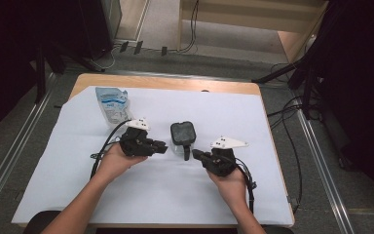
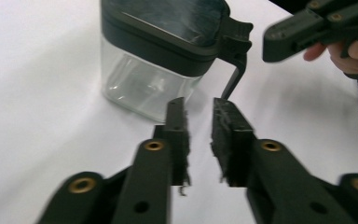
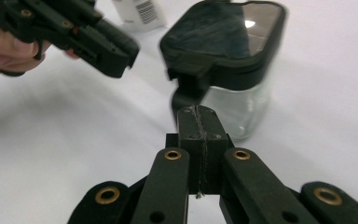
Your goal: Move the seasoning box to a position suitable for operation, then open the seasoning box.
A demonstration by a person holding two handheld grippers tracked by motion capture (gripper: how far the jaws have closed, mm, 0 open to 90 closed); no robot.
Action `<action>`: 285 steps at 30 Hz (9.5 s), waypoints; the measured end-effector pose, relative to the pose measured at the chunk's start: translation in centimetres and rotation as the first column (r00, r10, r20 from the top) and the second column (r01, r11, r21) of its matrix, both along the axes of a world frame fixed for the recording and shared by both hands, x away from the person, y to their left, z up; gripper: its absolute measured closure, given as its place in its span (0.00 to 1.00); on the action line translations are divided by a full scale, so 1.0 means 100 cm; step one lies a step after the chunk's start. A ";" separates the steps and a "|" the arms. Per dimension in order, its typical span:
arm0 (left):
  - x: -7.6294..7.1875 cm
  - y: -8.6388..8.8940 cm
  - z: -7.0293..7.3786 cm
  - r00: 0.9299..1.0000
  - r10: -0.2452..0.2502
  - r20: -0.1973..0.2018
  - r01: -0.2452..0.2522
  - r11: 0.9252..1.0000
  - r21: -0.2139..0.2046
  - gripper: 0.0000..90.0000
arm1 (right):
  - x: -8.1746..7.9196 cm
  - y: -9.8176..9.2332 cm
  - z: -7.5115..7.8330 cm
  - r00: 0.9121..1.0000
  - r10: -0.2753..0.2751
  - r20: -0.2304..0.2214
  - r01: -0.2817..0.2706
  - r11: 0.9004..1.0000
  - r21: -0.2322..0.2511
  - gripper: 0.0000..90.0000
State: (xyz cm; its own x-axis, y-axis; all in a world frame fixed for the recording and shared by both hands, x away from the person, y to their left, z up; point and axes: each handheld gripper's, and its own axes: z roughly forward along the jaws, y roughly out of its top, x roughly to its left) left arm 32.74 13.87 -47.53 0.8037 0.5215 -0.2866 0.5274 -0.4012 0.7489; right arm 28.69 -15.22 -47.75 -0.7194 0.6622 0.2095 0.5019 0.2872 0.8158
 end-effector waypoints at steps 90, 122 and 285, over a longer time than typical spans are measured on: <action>-0.002 0.006 -0.004 0.999 0.037 -0.009 -0.037 0.999 -0.019 0.35 | 0.058 -0.026 -0.021 0.986 -0.128 -0.103 0.125 0.992 -0.034 1.00; 0.035 -0.023 0.008 0.999 -0.038 0.036 0.038 0.999 0.000 0.26 | 0.064 -0.048 -0.011 0.989 -0.115 -0.096 0.109 0.992 -0.067 1.00; 0.081 -0.114 0.042 0.976 -0.209 0.065 0.208 0.978 0.013 0.95 | 0.086 -0.038 -0.024 0.976 -0.202 -0.085 0.199 0.979 -0.034 1.00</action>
State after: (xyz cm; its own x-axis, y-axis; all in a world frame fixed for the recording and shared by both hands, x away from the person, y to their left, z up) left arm 40.87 2.45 -43.29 0.9120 0.3419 -0.2269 0.3812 -0.5016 0.7765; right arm 37.29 -19.05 -50.12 -0.5510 0.7969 0.2477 0.6206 0.1928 0.7600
